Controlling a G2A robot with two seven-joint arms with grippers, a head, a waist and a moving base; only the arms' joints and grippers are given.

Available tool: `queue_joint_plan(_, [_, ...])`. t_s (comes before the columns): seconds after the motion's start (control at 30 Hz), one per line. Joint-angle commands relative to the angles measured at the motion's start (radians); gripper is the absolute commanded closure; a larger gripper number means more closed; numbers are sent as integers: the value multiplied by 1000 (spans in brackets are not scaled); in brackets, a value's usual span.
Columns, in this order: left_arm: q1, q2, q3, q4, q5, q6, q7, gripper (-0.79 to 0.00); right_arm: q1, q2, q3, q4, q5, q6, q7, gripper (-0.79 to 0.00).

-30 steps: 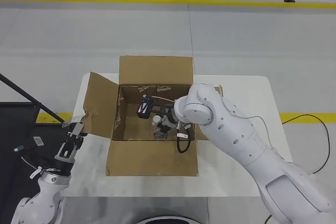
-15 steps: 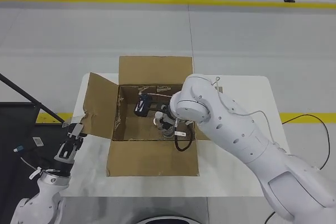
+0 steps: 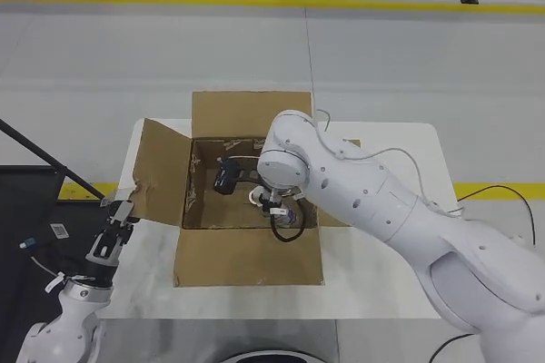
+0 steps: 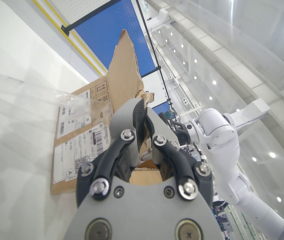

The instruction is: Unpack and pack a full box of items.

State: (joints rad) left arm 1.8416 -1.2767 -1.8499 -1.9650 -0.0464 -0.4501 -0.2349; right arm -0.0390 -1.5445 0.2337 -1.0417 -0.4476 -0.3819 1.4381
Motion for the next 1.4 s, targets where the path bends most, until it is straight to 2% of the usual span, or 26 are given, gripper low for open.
queue_joint_plan(0.0, [-2,0,-1,1,-2,2,-1,0,2,-23,-15,50,25,-16,-16,0])
queue_joint_plan(0.37, [-18,1,3,4,8,12,-4,0,-10,-135,-36,248,46,-67,-147,0])
queue_joint_plan(0.4, [-18,1,3,4,8,12,-4,0,-11,-143,-35,262,47,-70,-158,-129])
queue_joint_plan(0.43, [-19,1,3,4,8,13,-4,0,-11,-150,-34,276,47,-73,-166,-305])
queue_joint_plan(0.47, [-20,1,3,3,8,14,-4,0,-11,-156,-34,288,47,-78,-171,-422])
queue_joint_plan(0.5, [-20,1,4,3,9,14,-4,0,-9,-162,-32,299,48,-83,-176,-628])
queue_joint_plan(0.53, [-20,1,4,2,9,13,-4,0,-7,-168,-30,310,49,-88,-181,-754])
queue_joint_plan(0.57, [-21,1,4,2,10,13,-5,0,-5,-173,-28,319,49,-93,-184,-785])
queue_joint_plan(0.83, [-23,1,7,-4,20,20,-3,0,15,-187,4,344,44,-110,-226,-785])
queue_joint_plan(1.0, [-22,1,9,-10,29,22,-4,0,38,-164,47,321,30,-95,-238,-785])
queue_joint_plan(1.2, [-17,2,16,-23,45,22,-10,0,30,-90,142,221,-5,-49,-299,-785])
queue_joint_plan(1.37, [-13,2,26,-47,68,17,-16,0,-59,22,294,9,-96,14,-404,-785])
